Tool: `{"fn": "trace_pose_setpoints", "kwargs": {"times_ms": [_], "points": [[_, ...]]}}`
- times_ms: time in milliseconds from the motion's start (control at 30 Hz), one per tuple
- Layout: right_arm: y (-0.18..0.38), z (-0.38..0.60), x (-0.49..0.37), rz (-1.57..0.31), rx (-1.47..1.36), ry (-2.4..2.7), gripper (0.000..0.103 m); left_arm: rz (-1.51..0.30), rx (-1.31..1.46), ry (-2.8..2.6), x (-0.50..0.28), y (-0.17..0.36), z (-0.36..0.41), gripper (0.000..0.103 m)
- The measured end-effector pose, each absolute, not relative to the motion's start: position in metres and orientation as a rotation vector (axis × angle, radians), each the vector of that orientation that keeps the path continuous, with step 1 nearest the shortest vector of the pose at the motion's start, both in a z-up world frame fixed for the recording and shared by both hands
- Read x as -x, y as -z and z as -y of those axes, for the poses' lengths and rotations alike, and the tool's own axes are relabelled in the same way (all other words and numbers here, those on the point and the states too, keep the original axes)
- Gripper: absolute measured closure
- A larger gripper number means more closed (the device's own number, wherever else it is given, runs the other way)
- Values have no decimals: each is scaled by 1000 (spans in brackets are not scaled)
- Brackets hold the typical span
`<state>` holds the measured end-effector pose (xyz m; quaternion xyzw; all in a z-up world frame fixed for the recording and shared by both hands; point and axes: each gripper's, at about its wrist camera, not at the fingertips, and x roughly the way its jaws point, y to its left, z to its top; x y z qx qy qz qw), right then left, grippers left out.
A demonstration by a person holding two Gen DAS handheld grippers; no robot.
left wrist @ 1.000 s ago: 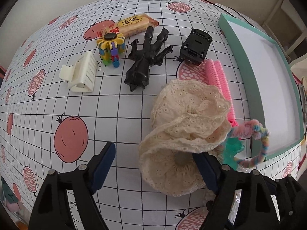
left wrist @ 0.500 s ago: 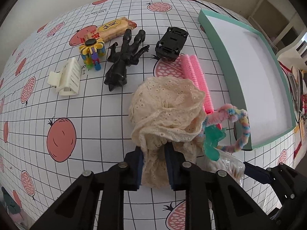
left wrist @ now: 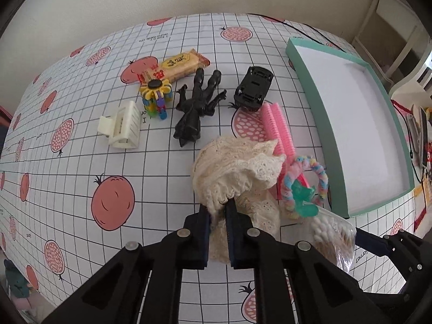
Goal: Organize objects
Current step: 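Lift the lace hat and swab bag and carry both over the teal tray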
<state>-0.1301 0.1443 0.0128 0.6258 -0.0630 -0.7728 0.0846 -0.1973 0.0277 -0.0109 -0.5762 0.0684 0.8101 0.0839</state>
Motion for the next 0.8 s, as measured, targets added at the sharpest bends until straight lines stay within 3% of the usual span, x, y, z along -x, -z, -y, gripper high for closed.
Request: {"fn": "trace_pose_setpoints", "kwargs": {"times_ms": [133, 300, 800], "points": [[1, -163, 125, 201, -1821, 2335, 45, -204, 1637, -2493, 186, -17, -18, 93], [-32, -235, 75, 190, -1782, 2356, 48, -156, 1564, -2561, 161, -55, -24, 93], [-44, -208, 82, 142, -1684, 2394, 51, -42, 1418, -2679, 151, -92, -7, 93]]}}
